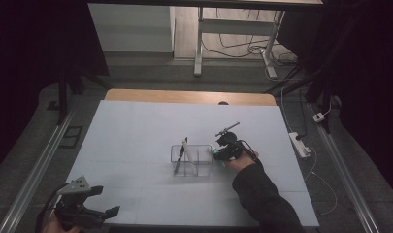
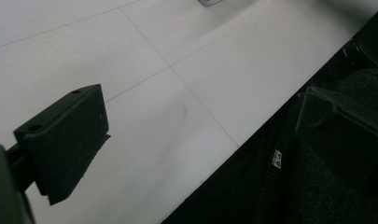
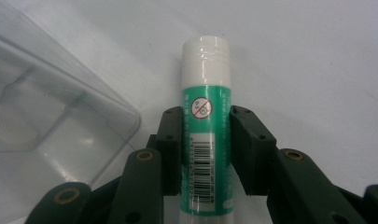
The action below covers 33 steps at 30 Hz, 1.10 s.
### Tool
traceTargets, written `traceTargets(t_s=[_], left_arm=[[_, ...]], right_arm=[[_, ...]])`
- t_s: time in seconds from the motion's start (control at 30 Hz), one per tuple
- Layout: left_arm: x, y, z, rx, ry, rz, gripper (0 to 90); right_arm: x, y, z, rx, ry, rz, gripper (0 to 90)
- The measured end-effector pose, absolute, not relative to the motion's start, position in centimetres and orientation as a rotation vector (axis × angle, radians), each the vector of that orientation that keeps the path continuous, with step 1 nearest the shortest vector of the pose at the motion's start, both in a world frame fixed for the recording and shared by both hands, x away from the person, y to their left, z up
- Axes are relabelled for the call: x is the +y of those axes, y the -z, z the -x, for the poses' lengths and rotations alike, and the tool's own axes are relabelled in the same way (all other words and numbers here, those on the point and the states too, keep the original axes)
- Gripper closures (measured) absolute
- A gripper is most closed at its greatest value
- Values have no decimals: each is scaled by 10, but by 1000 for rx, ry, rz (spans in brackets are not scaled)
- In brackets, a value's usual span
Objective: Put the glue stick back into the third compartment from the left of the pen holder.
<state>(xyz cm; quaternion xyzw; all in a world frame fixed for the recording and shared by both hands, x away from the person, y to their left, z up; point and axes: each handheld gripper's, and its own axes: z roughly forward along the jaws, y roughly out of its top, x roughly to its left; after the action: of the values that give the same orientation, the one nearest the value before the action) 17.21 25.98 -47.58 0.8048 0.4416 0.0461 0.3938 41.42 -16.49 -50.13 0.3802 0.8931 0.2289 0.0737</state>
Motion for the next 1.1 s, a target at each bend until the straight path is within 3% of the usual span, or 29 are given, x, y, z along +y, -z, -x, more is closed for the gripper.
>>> traceTargets(t_s=[1.1], left_arm=[[260, 475, -171, 1114, -124, -2041, 26]], right_arm=[[-185, 454, -394, 2519, -975, -1080, 652]])
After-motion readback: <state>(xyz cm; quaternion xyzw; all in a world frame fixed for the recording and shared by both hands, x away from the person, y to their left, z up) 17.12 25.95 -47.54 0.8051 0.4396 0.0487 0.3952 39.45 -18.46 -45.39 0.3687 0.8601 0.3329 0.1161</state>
